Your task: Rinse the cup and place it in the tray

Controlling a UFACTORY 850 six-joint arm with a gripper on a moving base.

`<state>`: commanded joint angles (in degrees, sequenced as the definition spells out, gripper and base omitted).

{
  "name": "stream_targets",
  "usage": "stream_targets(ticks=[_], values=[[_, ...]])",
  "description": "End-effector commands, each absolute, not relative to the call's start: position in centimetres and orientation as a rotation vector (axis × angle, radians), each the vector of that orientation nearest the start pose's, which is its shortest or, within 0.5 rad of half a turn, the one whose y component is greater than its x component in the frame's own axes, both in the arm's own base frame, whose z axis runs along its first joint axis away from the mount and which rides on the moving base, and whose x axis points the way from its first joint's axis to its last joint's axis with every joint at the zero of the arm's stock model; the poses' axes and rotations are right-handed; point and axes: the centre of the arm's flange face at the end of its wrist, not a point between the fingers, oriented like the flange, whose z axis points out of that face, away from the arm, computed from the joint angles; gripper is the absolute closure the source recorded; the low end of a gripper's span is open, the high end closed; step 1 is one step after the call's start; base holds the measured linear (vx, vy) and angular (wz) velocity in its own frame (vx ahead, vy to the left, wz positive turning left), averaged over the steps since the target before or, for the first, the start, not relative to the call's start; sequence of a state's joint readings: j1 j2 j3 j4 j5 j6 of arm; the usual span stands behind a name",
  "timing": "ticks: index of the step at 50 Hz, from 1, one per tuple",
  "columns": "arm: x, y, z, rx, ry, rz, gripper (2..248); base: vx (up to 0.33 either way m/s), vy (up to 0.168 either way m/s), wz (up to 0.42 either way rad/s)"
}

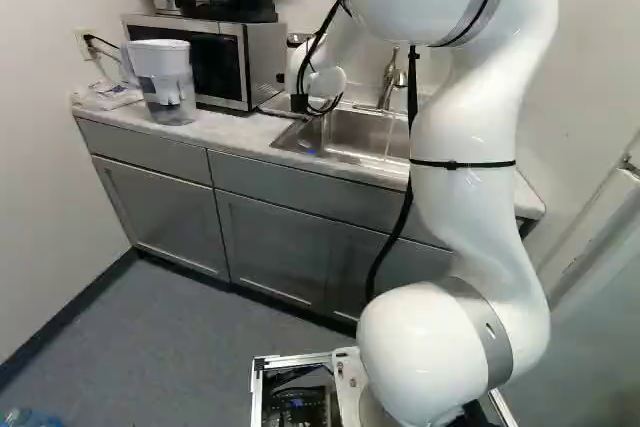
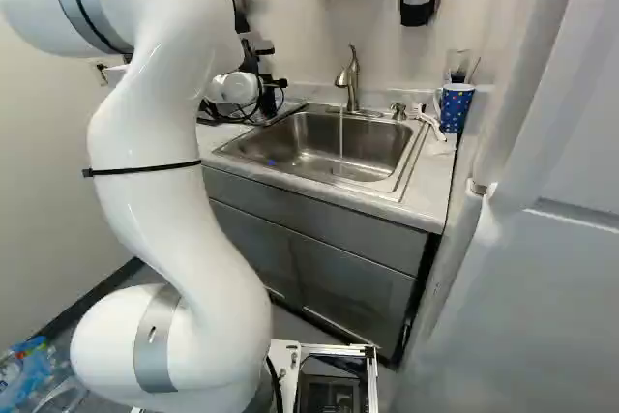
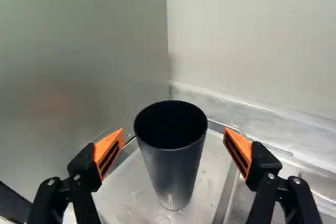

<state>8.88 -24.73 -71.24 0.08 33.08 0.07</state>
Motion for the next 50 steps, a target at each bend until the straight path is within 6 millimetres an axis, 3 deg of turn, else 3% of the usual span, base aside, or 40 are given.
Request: stream_targets(ticks=[50], values=[[65.3,10.2,57.5,-2.234,-0.170,-2.048,3,0.000,0.000,0.000]])
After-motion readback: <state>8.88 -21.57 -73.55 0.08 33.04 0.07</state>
